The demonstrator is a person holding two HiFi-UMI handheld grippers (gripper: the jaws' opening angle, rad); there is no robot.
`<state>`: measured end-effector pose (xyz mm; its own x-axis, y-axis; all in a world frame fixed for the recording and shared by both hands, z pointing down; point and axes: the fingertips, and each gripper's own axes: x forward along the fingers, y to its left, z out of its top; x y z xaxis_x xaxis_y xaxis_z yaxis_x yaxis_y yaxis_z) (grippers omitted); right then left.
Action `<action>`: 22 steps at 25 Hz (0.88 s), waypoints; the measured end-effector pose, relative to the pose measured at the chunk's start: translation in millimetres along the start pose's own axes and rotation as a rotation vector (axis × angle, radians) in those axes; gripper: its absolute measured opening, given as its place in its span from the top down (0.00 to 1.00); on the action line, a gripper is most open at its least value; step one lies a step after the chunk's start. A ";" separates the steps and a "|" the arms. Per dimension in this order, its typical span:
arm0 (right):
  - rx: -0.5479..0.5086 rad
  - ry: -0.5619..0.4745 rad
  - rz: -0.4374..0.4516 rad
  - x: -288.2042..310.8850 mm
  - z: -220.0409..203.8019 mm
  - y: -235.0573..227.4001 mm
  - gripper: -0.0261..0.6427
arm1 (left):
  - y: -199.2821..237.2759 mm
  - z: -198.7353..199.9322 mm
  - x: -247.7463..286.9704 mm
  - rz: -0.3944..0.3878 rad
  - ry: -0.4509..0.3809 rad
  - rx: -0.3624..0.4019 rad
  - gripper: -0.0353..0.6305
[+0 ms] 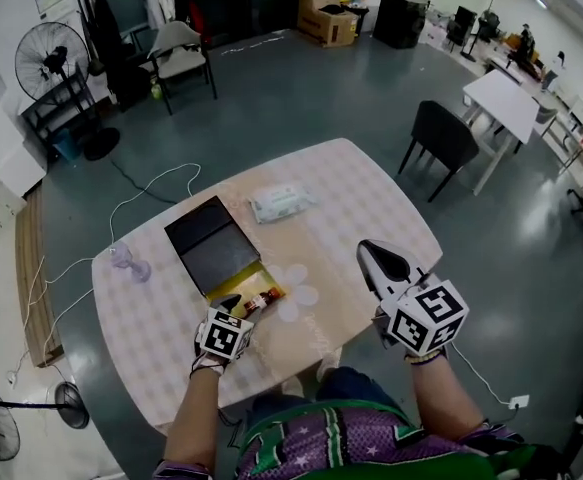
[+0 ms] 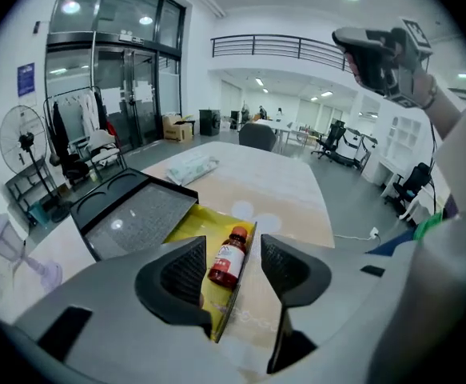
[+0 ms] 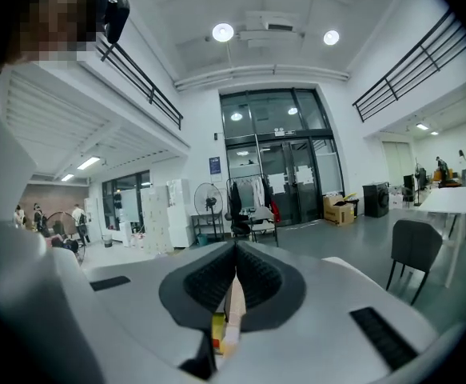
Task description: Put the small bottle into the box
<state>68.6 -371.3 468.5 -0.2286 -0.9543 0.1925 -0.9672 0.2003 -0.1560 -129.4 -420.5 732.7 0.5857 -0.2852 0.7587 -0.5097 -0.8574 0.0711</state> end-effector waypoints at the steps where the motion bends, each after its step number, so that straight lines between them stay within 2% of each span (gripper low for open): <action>1: -0.003 -0.004 -0.009 -3.6 2.7 -0.2 0.95 | -2.6 3.1 -6.2 0.003 -0.024 -0.011 0.59; 8: -0.025 -0.011 -0.004 -20.5 22.9 12.2 0.95 | -22.2 32.1 -60.1 0.034 -0.178 -0.068 0.59; 18: -0.038 -0.057 0.120 -55.2 58.3 18.2 0.95 | -67.7 98.8 -160.7 0.181 -0.497 -0.186 0.59; 22: -0.031 -0.059 0.193 -86.8 55.6 34.1 0.95 | -103.6 109.5 -207.4 0.253 -0.609 -0.175 0.59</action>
<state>61.6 -294.0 392.6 -0.4037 -0.9089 0.1048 -0.9094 0.3861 -0.1547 -129.0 -319.4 497.0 0.6591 -0.7019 0.2699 -0.7421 -0.6652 0.0825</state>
